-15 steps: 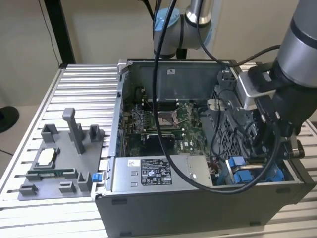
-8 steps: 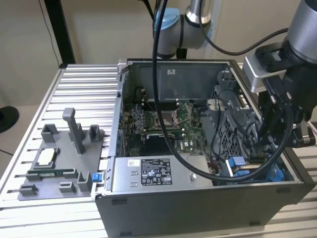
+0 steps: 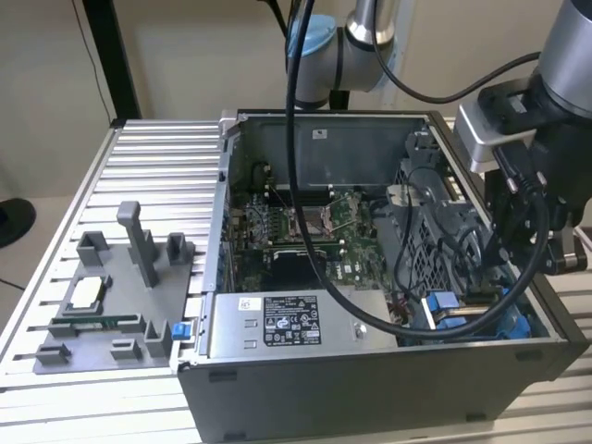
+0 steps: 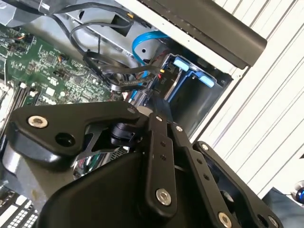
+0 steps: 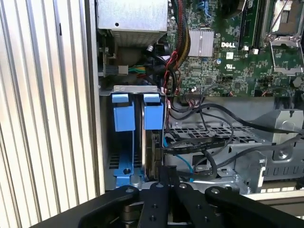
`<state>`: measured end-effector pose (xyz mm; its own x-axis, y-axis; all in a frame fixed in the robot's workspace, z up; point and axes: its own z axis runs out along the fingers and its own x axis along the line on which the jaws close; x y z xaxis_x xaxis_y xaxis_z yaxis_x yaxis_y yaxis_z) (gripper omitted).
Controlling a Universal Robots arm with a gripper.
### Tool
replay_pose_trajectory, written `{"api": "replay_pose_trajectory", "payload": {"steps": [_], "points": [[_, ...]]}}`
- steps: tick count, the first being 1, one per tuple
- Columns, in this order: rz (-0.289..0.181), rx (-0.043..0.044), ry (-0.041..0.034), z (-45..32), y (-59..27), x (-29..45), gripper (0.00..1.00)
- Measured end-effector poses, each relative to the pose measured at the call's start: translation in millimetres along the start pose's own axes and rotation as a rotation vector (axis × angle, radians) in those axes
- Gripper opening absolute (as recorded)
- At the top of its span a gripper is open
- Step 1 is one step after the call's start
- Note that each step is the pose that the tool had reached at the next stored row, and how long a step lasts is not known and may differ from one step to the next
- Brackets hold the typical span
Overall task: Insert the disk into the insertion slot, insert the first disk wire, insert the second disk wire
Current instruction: 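Insert the second disk wire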
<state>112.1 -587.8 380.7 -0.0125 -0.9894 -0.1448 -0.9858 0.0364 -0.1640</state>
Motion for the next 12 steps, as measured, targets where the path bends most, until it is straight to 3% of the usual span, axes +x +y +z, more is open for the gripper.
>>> {"api": "replay_pose_trajectory", "payload": {"steps": [3, 4, 12], "points": [[0.005, -0.0532, 0.0148, 1.0, -6.0, -0.2, 0.00], [0.007, -0.0664, 0.0179, 1.3, -7.9, -0.1, 0.00], [0.008, -0.0773, 0.0184, 1.4, -8.2, -0.2, 0.00]]}}
